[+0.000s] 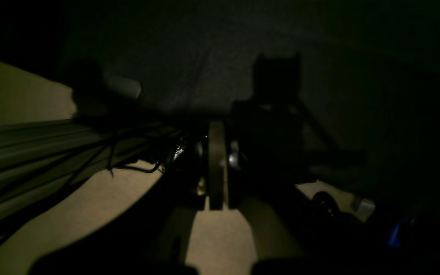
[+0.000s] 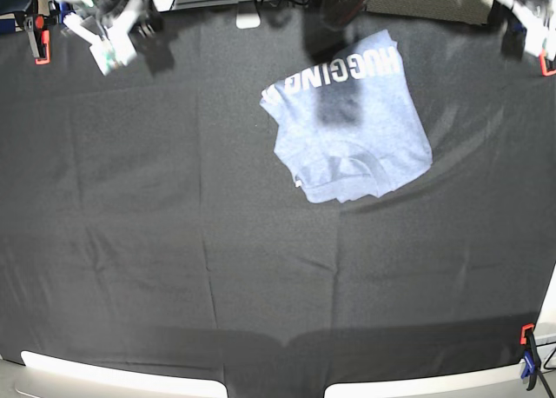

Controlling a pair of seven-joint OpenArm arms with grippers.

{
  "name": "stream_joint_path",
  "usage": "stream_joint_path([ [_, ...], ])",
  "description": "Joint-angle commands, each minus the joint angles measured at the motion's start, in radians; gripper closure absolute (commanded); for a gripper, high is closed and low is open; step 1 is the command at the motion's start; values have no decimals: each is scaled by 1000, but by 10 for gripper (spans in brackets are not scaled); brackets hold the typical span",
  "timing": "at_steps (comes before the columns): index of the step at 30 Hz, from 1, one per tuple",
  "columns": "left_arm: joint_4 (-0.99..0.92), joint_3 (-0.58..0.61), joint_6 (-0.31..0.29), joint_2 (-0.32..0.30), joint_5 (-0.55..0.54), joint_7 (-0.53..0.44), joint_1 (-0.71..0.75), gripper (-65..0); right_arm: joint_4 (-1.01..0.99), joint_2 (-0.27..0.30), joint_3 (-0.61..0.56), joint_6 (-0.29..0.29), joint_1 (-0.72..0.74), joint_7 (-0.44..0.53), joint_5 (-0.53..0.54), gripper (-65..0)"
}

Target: Layout the t-shirt on the table in an organized manner, then fold the t-shirt properly

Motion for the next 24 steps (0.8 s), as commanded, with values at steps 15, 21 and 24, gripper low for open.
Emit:
stream_joint_path([
  [15,-40,-7,-45,101,-4,-15,69,0,19,11,3,5,-35,4,61,0],
  [21,-129,-7,-60,99,-4,-32,68,0,19,8,3,5,-50,8,54,0],
  [24,-169,-7,-106,99,-5,-45,64,0,19,5,3,5,-56,0,54,0],
])
